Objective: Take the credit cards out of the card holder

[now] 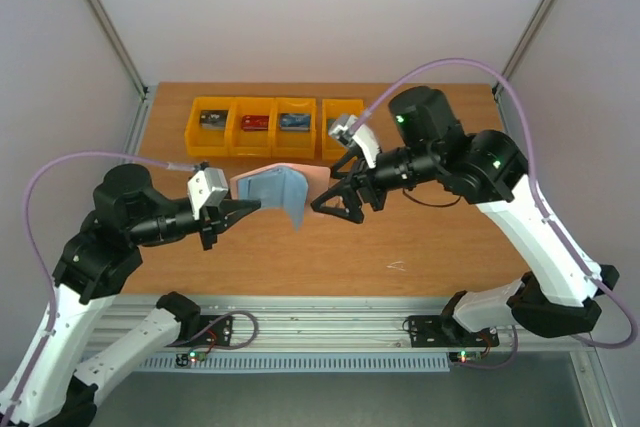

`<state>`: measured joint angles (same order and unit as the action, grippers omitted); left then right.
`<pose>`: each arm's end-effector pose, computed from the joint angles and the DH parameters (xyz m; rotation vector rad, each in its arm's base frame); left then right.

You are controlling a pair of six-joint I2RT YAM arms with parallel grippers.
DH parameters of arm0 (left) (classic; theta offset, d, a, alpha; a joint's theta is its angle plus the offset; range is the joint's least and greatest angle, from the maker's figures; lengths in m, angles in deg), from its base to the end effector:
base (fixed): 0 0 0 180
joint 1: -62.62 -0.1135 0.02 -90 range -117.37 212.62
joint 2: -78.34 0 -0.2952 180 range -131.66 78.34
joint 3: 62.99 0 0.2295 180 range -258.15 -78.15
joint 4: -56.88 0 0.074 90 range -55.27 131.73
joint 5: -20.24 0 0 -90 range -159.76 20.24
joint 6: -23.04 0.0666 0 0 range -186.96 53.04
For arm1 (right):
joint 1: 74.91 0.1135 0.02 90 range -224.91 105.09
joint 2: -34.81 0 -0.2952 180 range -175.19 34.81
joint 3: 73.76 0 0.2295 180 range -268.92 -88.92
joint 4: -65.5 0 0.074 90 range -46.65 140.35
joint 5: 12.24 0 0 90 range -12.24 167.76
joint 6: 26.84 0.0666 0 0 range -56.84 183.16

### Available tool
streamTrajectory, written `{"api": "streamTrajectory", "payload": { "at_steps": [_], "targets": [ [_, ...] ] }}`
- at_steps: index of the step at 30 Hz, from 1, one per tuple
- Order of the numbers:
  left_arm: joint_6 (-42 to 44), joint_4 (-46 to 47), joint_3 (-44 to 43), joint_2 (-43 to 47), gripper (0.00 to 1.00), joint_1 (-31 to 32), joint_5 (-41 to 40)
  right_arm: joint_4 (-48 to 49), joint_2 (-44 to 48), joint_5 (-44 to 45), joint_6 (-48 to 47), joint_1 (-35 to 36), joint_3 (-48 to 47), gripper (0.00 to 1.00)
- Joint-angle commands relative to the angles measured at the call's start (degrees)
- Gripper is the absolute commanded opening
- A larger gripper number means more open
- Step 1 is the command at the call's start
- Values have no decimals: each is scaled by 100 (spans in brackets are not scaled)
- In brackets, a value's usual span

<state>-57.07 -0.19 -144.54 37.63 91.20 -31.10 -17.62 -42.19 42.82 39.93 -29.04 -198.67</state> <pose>0.0599 -0.0800 0.4209 1.0477 1.5544 -0.8483 0.1206 0.1791 0.4973 -1.5184 1.5826 0.8882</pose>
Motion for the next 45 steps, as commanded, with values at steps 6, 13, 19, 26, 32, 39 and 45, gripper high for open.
{"api": "streamTrajectory", "payload": {
  "at_steps": [6, 13, 19, 26, 32, 39, 45],
  "targets": [
    [-734, 430, 198, 281, 0, -401, 64, 304, -352, 526, 33, 948, -221, 99],
    [-910, 606, 367, 457, 0, -406, 232, 1550, -587, 2009, 625, 1833, 56, 94],
    [-1354, 896, 606, 709, 0, -406, 756, 2188, -441, 3272, 1353, 1830, 478, 91],
    [-1592, 1206, 792, 761, 0, -406, 537, 2811, -720, 3159, 1921, 1937, 418, 95],
    [-1728, 1327, 891, 848, 0, -406, 373, 2564, -964, 3232, 1858, 2135, 222, 92],
    [-1841, 1335, 921, 947, 0, -431, 486, 2974, -408, 3476, 1937, 2137, 953, 53],
    [-1871, 1443, 951, 931, 0, -428, 798, 2826, -357, 3368, 1908, 2137, 978, 17]
  ]
}}
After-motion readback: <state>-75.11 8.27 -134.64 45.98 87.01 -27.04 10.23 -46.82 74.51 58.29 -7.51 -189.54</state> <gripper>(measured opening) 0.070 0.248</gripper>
